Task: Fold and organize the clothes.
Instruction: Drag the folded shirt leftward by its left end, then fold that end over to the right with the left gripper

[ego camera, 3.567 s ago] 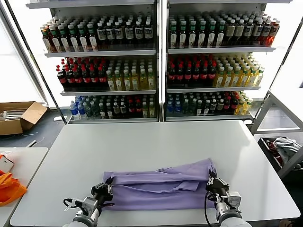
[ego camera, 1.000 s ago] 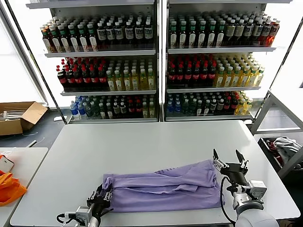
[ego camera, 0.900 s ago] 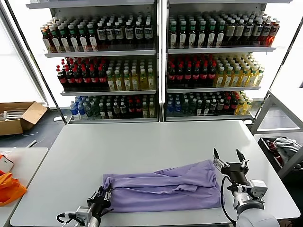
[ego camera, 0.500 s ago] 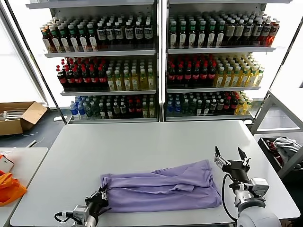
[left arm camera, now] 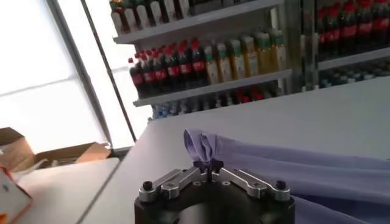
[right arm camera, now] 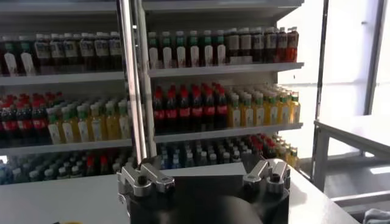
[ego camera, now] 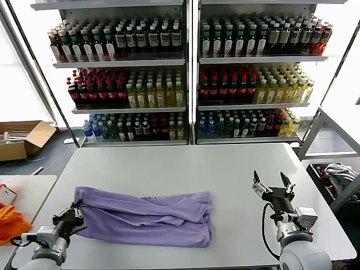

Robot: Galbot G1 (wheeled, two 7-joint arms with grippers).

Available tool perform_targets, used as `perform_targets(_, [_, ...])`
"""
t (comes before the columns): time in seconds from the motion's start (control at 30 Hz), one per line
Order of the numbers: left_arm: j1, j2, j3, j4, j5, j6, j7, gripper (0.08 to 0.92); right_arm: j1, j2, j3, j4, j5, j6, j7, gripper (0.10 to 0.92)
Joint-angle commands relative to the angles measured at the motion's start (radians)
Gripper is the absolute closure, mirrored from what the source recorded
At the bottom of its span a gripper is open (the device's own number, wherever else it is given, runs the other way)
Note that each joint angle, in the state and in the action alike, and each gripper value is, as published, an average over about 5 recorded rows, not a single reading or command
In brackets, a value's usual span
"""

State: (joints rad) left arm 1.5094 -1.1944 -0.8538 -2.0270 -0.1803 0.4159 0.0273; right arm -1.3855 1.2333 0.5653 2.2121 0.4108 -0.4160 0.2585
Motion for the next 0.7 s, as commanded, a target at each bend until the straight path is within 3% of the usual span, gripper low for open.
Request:
perform_targets(0.03, [-0.056,0.338,-0.364,0.204,-0.001,-0.021,0.037,0.904,0.017,0.006,-0.017,-0.002,-0.004,-0.004,0.002,0.203])
perform_targets(0.2, [-0.022,0.309,-0.311,0.149,0.016,-0.038,0.050,0.904,0.003,0.021,-0.013,0.005,-0.022,-0.004,0.005,0.203])
perform_targets(0.43, [-0.029,0.151,-0.026,0.017,0.106,-0.022,0.049,0.904,-0.033,0.033,0.004,0.020,-0.027,-0.001,0.005,0.203])
perform_targets(0.7, [-0.074,-0.030,0.302,0.004,0.185,0.005,0.011,0.904,-0.051,0.046,-0.006,0.061,-0.071,-0.007,0.002,0.203])
